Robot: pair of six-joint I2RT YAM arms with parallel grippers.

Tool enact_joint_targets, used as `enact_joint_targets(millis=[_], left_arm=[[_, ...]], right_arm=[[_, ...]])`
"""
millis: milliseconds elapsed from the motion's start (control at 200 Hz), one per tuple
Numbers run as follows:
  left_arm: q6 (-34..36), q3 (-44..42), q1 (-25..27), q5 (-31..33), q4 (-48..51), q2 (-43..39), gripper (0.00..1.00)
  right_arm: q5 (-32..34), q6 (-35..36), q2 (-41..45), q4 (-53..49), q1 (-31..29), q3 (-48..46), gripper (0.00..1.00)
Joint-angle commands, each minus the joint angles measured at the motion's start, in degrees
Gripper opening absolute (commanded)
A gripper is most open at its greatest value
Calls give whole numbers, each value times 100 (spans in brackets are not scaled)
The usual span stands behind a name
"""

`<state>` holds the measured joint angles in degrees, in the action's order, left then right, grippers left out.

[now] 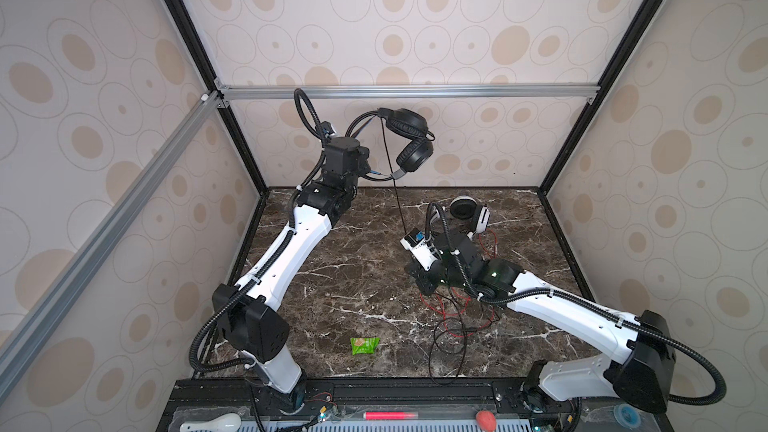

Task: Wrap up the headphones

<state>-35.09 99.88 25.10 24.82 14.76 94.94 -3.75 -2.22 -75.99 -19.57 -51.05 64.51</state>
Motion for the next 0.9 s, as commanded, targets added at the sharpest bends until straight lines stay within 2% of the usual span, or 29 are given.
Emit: enact_joint_targets(millis=[0, 215, 315, 440, 595, 735, 895], left_arm=[[410, -134, 88, 678, -842, -151, 0], [1470, -715, 365, 1346, -1271, -192, 0], [2123, -1171, 463, 1391, -1530, -349, 0], [3113, -1718, 537, 909, -1680, -624, 0], [4149, -2150, 706, 517, -1303, -886, 0], [4472, -2542, 770, 46, -906, -1292, 0], [4590, -2878, 800, -509, -355, -1717, 0]], right_arm=[[303, 474, 148, -749, -164, 466, 0], [647, 1214, -158, -1532, -204, 1403, 0], [967, 1481, -244, -1699, -189, 1718, 0], [1158, 1769, -449, -2022, -119, 2186, 0], [1343, 2054, -673, -2299, 47, 2588, 0], [1555, 2367, -891, -2538, 185, 2904, 0], [2096, 2828, -1149, -2785, 239, 3198, 0]])
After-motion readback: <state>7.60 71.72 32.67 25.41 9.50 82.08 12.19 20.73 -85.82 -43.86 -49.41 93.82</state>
